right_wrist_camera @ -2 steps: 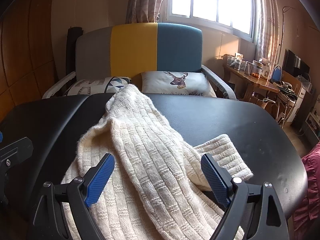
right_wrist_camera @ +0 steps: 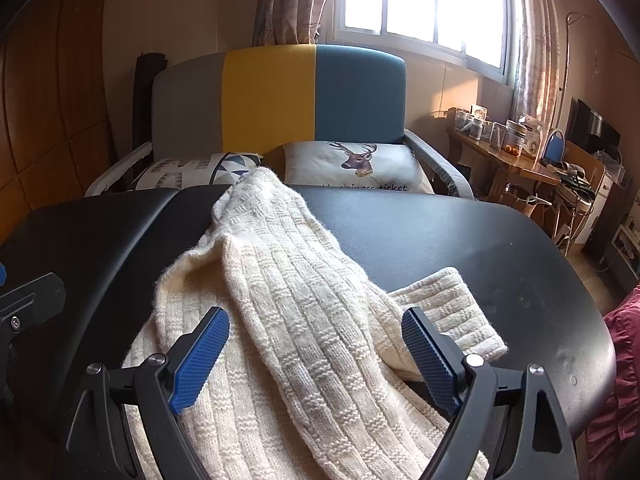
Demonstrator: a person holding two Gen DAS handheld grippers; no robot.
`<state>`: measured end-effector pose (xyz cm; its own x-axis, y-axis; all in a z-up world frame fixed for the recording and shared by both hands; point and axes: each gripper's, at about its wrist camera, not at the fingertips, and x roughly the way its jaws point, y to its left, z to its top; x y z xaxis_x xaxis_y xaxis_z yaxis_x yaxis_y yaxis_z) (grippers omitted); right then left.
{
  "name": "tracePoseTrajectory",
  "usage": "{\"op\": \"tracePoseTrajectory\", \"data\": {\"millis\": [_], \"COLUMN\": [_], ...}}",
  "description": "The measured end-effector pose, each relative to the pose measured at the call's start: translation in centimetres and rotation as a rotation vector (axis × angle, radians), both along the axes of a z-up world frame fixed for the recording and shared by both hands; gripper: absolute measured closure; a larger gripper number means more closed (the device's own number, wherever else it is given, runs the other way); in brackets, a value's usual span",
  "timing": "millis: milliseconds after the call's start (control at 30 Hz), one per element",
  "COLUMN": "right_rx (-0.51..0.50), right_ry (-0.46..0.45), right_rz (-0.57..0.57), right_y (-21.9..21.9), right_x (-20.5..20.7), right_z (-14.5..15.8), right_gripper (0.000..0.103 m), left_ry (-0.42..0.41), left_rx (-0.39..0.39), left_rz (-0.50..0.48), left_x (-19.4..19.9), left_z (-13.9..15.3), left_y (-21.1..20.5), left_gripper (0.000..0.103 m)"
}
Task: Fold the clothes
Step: 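Grasp a sleeve of the cream sweater with the left gripper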
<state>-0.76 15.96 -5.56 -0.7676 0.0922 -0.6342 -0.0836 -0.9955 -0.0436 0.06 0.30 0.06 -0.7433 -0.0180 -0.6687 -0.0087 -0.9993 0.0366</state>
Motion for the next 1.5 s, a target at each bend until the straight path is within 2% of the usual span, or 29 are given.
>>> {"op": "tracePoseTrajectory", "data": {"millis": [100,267,400,467,533,567,733,800,867,1000,1100,1200,1333,1433,1500], "right_rx": [0.006,0.002,-0.002,-0.020,-0.085,-0.131,-0.394,-0.430,-0.467,-0.577,-0.711,-0.702,-0.635,-0.657,-0.847], "right_ry": [-0.004,-0.011,-0.024,-0.030,-0.039,-0.047,-0.136,-0.186,-0.235,-0.256,-0.285,-0.287,-0.299,-0.305,-0.314], "right_rz": [0.000,0.005,0.028,0.051,0.108,0.145,0.286,0.257,0.226,0.102,0.053,0.051,0.044,0.069,0.170], "right_y": [0.1,0.0,-0.2,0.0,0.5,1.0,6.3,9.3,12.2,17.1,19.1,18.5,16.5,14.9,13.6], "right_x": [-0.1,-0.3,-0.6,-0.8,-0.8,-0.8,0.5,2.1,3.7,7.3,8.2,8.0,5.9,3.4,2.2], "right_z": [0.2,-0.1,-0.8,-0.6,-0.7,-0.7,-1.9,-3.1,-4.3,-6.6,-8.1,-8.2,-7.9,-8.3,-9.0], "right_gripper": [0.013,0.013,0.013,0.013,0.013,0.013,0.013,0.013,0.013,0.013,0.013,0.013,0.013,0.013,0.013], "left_ry": [0.021,-0.010,-0.090,-0.127,-0.131,-0.136,-0.243,-0.255,-0.235,-0.238,-0.250,-0.273,-0.301,-0.303,-0.280], "left_rx": [0.009,0.056,0.215,0.229,0.210,0.227,0.377,0.463,0.497,0.502,0.507,0.501,0.517,0.485,0.426], "left_rz": [0.001,-0.017,-0.127,-0.133,-0.135,-0.157,-0.196,-0.196,-0.197,-0.247,-0.317,-0.368,-0.380,-0.383,-0.403], "left_x": [0.4,0.2,-0.5,-0.8,-0.7,-0.6,-0.5,-0.1,0.3,0.0,-0.8,-2.3,-4.0,-4.6,-4.6], "left_z": [-0.3,-0.8,-2.3,-3.2,-4.2,-4.7,-7.5,-7.8,-7.6,-6.2,-5.5,-4.9,-4.6,-4.2,-3.7], "left_y": [0.1,-0.8,-2.4,-2.8,-3.4,-4.1,-8.2,-10.4,-11.4,-10.0,-7.0,-4.0,-1.3,0.0,0.6], "left_gripper": [0.001,0.001,0.000,0.000,0.000,0.000,0.000,0.000,0.000,0.000,0.000,0.000,0.001,0.001,0.001]}}
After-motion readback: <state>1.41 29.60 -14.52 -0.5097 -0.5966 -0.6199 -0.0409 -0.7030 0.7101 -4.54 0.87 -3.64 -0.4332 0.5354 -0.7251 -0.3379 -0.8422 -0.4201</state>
